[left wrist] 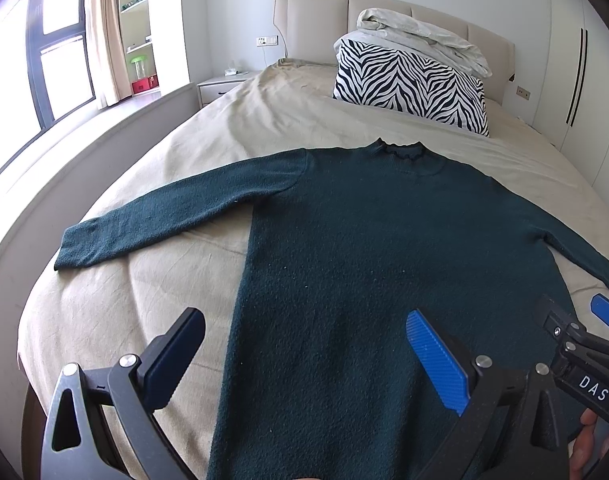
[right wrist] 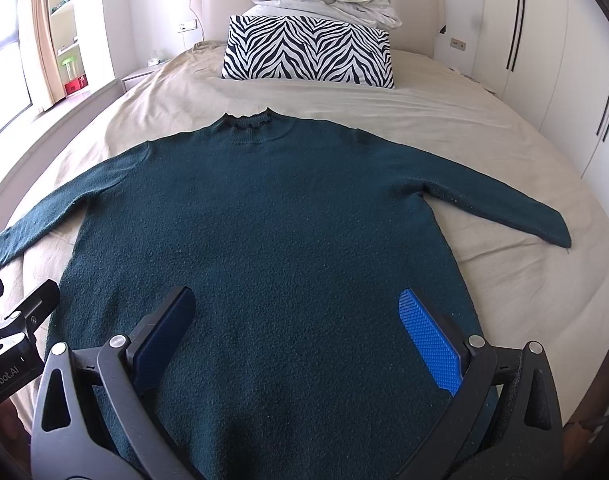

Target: Fold small clothes

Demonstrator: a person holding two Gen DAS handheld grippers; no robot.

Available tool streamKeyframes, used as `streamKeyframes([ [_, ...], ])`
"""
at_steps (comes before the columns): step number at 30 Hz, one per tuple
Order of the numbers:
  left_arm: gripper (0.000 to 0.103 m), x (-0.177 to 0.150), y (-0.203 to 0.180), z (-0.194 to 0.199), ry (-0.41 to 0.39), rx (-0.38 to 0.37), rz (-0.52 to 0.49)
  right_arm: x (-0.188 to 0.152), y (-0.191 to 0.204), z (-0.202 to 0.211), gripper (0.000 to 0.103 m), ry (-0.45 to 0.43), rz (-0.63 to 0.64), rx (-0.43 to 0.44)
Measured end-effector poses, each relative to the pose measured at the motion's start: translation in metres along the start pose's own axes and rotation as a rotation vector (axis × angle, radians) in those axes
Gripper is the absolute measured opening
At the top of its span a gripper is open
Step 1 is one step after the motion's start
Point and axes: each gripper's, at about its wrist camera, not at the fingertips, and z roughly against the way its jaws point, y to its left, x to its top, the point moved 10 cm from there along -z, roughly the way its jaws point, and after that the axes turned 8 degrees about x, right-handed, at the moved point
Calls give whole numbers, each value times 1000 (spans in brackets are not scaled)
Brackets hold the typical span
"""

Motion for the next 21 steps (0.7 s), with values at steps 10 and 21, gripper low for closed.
streamKeyframes([
  [10, 103, -4, 1, 0, 9, 1, 6, -2, 2, -1, 103, 4, -2, 0],
  [21, 103, -5, 0, 0, 13, 1, 7, -3, 2, -1, 103, 5, -2, -1],
])
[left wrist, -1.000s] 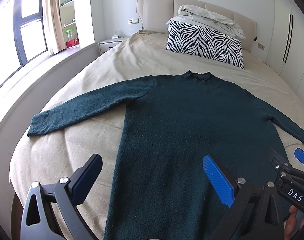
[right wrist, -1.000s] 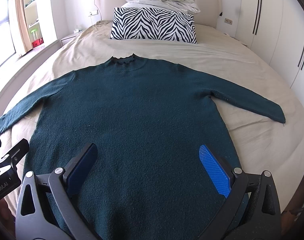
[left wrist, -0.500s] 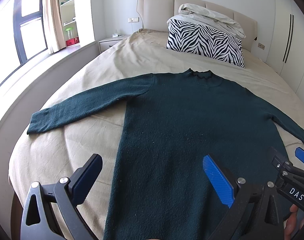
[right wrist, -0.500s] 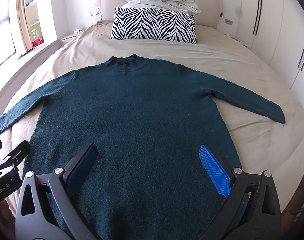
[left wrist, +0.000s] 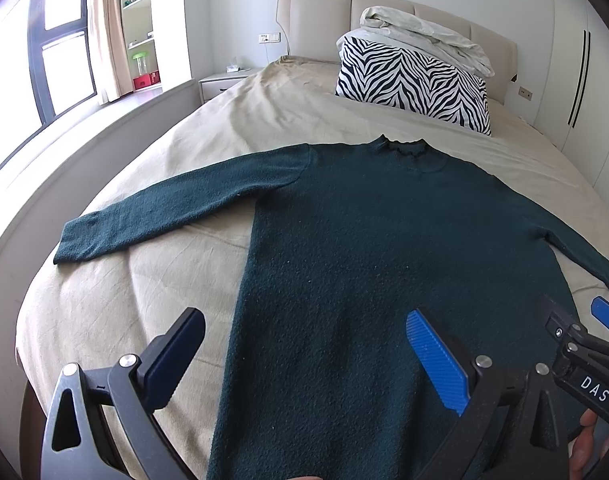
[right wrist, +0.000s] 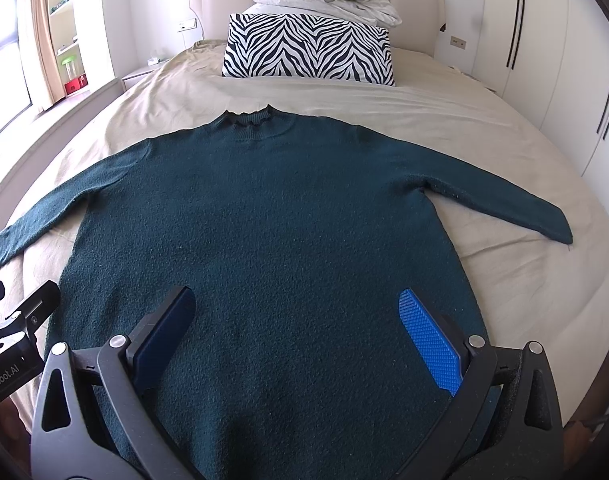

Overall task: Fold small clothes
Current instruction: 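Grasp the sleeve cuff with the left gripper and lift it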

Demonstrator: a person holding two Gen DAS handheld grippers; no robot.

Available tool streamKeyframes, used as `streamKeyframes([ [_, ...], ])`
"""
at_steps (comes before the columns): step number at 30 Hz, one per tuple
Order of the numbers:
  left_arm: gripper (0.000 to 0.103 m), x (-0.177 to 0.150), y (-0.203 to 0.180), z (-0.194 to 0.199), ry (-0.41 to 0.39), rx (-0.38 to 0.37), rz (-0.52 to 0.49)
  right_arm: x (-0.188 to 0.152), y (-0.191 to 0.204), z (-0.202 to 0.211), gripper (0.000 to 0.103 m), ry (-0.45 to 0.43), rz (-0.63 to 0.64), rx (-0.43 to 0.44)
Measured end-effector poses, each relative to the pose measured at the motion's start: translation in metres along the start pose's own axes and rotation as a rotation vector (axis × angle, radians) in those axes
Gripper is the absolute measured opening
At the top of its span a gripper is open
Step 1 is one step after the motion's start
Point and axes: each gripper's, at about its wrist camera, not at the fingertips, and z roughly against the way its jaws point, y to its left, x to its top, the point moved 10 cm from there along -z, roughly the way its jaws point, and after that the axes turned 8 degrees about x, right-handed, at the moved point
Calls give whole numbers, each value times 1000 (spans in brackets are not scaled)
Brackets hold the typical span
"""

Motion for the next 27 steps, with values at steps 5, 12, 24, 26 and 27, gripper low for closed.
streamKeyframes([
  [5, 103, 0, 0, 0, 0, 0, 0, 0, 0, 0, 103, 0, -1, 0],
  [12, 103, -1, 1, -2, 3, -8, 5, -2, 1, -1, 103, 1, 1, 1],
  [24, 103, -7, 26, -16, 87, -131, 122, 4, 10, -9, 103, -18, 20, 12],
  [26, 103, -5, 40, -22, 114, -159, 167, 9, 14, -11, 103, -32, 22, 26],
  [27, 103, -4, 48, -25, 125, -171, 192, 13, 17, -13, 103, -37, 26, 31],
])
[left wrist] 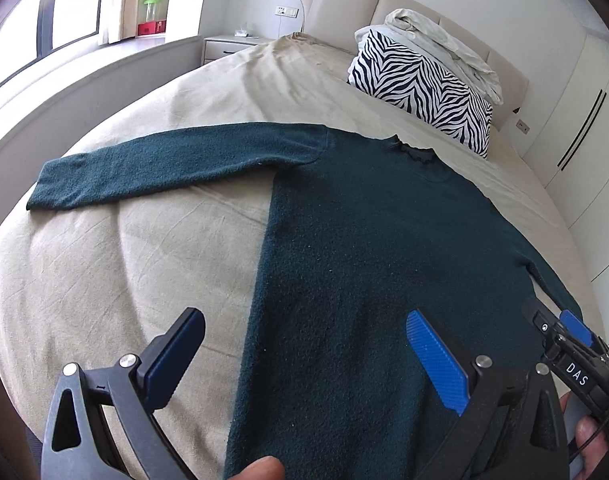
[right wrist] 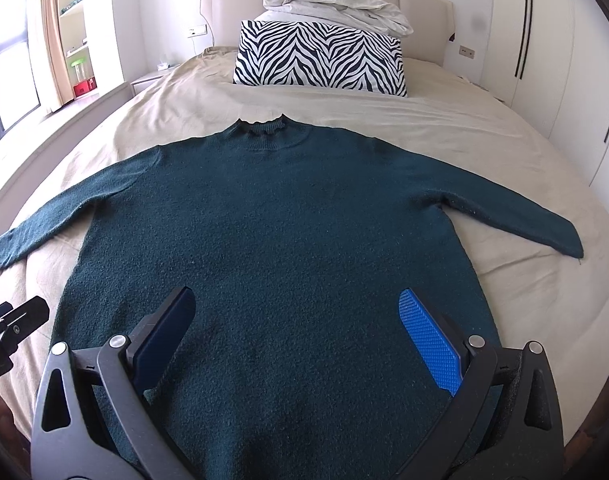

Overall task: Fold small clothes
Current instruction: 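Grasp the sleeve cuff with the left gripper and lift it, then fold the held sleeve across the sweater body with the left gripper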

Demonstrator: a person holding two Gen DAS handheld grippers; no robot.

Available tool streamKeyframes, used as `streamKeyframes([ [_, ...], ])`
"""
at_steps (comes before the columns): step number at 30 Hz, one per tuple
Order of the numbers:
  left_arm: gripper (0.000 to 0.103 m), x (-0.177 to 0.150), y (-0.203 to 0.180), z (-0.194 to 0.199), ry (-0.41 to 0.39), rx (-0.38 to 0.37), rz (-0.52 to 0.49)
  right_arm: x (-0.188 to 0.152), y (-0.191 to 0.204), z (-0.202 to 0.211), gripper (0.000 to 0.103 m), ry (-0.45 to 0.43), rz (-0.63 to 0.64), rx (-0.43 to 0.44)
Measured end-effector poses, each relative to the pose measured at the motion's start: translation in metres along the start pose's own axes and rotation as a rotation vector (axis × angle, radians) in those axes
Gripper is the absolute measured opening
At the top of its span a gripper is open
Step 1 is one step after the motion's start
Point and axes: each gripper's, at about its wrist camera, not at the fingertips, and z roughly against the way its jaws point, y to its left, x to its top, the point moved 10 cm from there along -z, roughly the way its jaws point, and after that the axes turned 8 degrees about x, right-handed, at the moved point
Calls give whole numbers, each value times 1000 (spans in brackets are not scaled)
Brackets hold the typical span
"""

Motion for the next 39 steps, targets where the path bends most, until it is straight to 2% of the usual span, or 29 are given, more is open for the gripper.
streamKeyframes([
  [2, 103, 9, 17, 0, 3, -35, 60, 8, 8, -4, 103, -2, 13, 14],
  [5, 103, 31, 40, 8, -60, -111, 154, 23, 25, -6, 103, -21, 46, 35],
  [7, 103, 40, 61, 9, -68, -87, 202, 35, 40, -6, 103, -42, 74, 51],
  [9, 103, 44, 84, -1, -11, -76, 248, 48, 57, -6, 103, -62, 103, 69],
  [12, 103, 57, 141, -6, -75, -91, 460, 64, 84, -7, 103, -83, 135, 107],
  [14, 103, 65, 180, -15, -97, -129, 606, 75, 102, -8, 103, -94, 148, 141],
  [18, 103, 71, 245, -49, -83, -224, 864, 91, 131, -14, 103, -93, 129, 226],
  [21, 102, 71, 273, -74, -71, -284, 1025, 98, 150, -22, 100, -79, 79, 307],
  [22, 102, 72, 280, -79, -84, -296, 1071, 99, 155, -25, 98, -72, 67, 327],
  [24, 102, 76, 287, -84, -118, -307, 1123, 100, 163, -32, 86, -53, 52, 359],
  [28, 100, 93, 306, -98, -169, -308, 1209, 94, 167, -49, 83, -12, 1, 409],
  [29, 94, 96, 314, -101, -177, -298, 1231, 93, 166, -52, 83, -10, -7, 415],
  [30, 75, 99, 320, -104, -178, -287, 1245, 92, 166, -54, 83, -10, -10, 419],
  [31, 62, 102, 325, -109, -172, -285, 1250, 90, 162, -58, 83, -8, -13, 422],
  [32, 34, 104, 328, -115, -155, -285, 1250, 89, 157, -62, 83, -6, -15, 422],
  [33, 17, 106, 330, -120, -133, -272, 1249, 88, 153, -64, 83, -7, -20, 422],
  [35, 10, 114, 327, -119, -132, -219, 1195, 85, 141, -68, 83, 0, -40, 427],
  [37, 8, 136, 306, -110, -154, -172, 1050, 85, 127, -72, 83, -1, -64, 432],
  [39, 7, 167, 263, -101, -165, -163, 873, 83, 110, -77, 83, 6, -90, 434],
])
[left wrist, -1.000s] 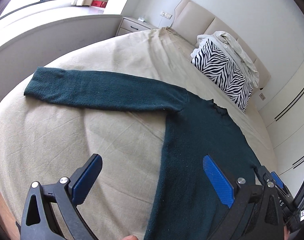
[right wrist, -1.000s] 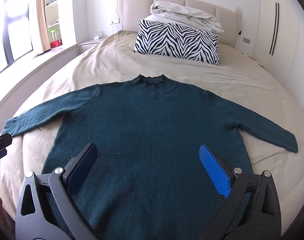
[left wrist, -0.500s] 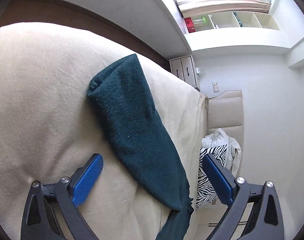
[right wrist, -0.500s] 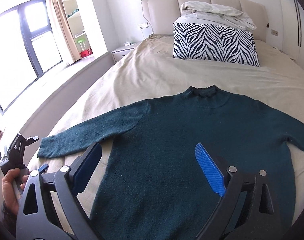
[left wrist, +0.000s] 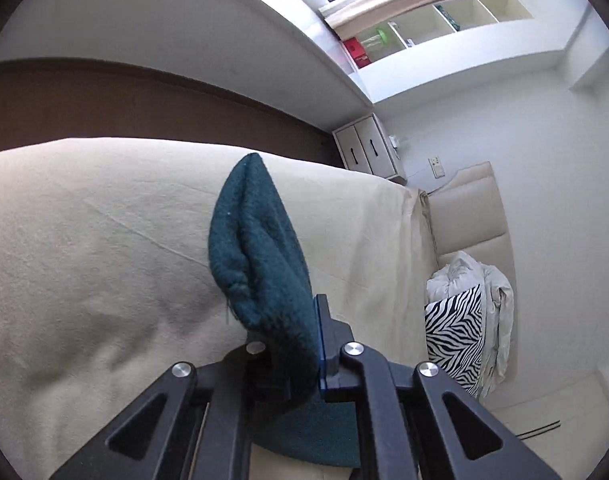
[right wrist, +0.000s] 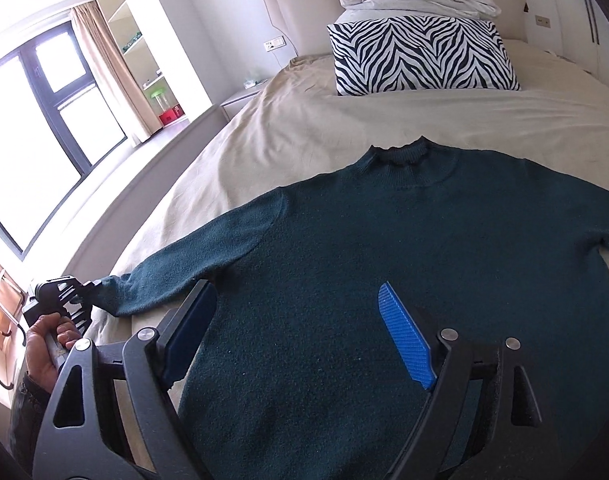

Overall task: Fold small clothes
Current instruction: 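Fold the held sleeve across the sweater body with the left gripper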

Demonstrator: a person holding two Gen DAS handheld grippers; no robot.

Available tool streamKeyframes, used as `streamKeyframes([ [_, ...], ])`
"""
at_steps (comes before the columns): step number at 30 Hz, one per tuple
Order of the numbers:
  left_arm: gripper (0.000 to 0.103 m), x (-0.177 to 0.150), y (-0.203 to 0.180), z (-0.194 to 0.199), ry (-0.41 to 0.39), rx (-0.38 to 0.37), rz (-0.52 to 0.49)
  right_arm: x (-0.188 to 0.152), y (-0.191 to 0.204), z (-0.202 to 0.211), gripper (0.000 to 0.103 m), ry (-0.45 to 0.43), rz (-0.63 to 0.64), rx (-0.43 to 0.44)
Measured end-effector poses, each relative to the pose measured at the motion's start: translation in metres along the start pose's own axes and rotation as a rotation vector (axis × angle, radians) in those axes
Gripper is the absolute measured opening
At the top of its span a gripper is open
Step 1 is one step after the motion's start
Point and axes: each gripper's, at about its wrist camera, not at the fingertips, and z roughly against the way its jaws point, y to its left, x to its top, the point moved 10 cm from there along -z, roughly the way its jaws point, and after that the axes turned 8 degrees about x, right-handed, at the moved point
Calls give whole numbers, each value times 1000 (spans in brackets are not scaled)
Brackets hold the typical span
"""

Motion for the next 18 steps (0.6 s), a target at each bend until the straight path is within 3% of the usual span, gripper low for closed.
streamKeyframes([
  [3, 7, -51, -95, -7, 30, -33, -303, -1, -30, 7, 83, 0, -59, 3],
  [6, 8, -143, -173, -22, 93, -75, -592, 2, -63, 14, 83, -15, -121, 1],
  [8, 9, -210, -203, -40, 155, -89, -719, 4, -84, 21, 83, -26, -159, -3],
  [10, 14, -273, -215, -61, 211, -98, -814, 4, -107, 26, 83, -27, -202, -1],
  [11, 25, -306, -212, -70, 251, -99, -859, 3, -119, 27, 83, -26, -226, -1],
  [12, 43, -334, -206, -81, 299, -88, -905, 1, -132, 28, 83, -18, -250, -3],
  [14, 52, -372, -183, -91, 373, -33, -966, -6, -153, 26, 83, 12, -297, -6],
  [16, 58, -380, -178, -84, 340, -54, -991, -11, -170, 20, 83, 47, -345, 9],
  [18, 79, -371, -177, -69, 315, -64, -992, -14, -182, 12, 83, 68, -368, 25],
])
